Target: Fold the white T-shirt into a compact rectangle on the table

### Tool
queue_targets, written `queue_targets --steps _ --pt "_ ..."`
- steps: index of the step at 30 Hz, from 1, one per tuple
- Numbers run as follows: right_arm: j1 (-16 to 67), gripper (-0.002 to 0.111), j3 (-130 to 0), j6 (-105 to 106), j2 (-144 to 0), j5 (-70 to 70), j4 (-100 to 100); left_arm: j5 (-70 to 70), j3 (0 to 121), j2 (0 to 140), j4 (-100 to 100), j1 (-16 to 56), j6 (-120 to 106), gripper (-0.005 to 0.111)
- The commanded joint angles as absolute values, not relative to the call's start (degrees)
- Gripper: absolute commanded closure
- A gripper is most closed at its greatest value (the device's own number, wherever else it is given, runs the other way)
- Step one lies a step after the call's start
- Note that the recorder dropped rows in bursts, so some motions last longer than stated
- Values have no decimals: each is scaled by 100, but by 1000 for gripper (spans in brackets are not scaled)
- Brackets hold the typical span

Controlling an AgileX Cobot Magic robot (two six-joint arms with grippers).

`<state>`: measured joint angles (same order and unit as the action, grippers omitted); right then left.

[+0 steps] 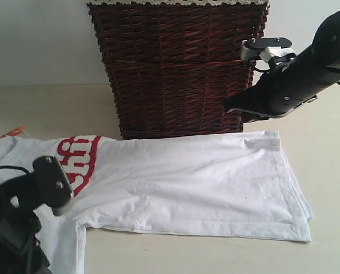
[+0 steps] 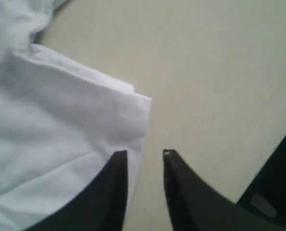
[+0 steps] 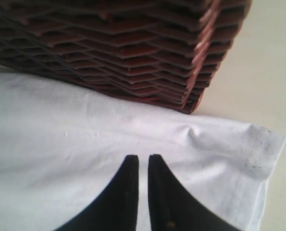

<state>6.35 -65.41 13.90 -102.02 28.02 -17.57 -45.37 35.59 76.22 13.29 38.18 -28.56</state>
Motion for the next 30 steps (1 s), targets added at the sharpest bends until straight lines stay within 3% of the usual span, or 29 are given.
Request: queue_targets --steps 1,4,7,10,12,15,20,22,30 --pt "606 98 -6498 1454 -10138 2826 -1800 -3803 3260 7830 1000 4396 -2628 49" --pt "606 98 -6498 1496 -10138 2814 -1814 -2885 3200 8860 -218 4423 -2047 33" --pt "606 98 -6498 1496 -10138 2769 -1813 -2140 3200 9356 -470 4389 -1831 30" --pt "606 98 -6498 1496 -10138 2769 -1813 -1924 3200 9541 -1593 4271 -980 48" --pt "606 98 -6498 1496 -10138 2756 -1813 -2336 3200 9698 -1778 4271 -840 67" --pt "606 98 -6498 1496 -10138 2721 -1827 -2744 3216 9783 -1551 4533 -853 105" --pt "606 98 -6498 1496 -10138 2721 -1842 -4957 3798 9603 -1482 5436 -1449 107" --pt "606 98 -6498 1496 -10138 2721 -1842 -5472 4023 9535 -1857 5450 -1713 107" --pt "606 98 -6498 1508 -10138 2732 -1853 -4467 4657 9451 -4876 5403 -2234 107"
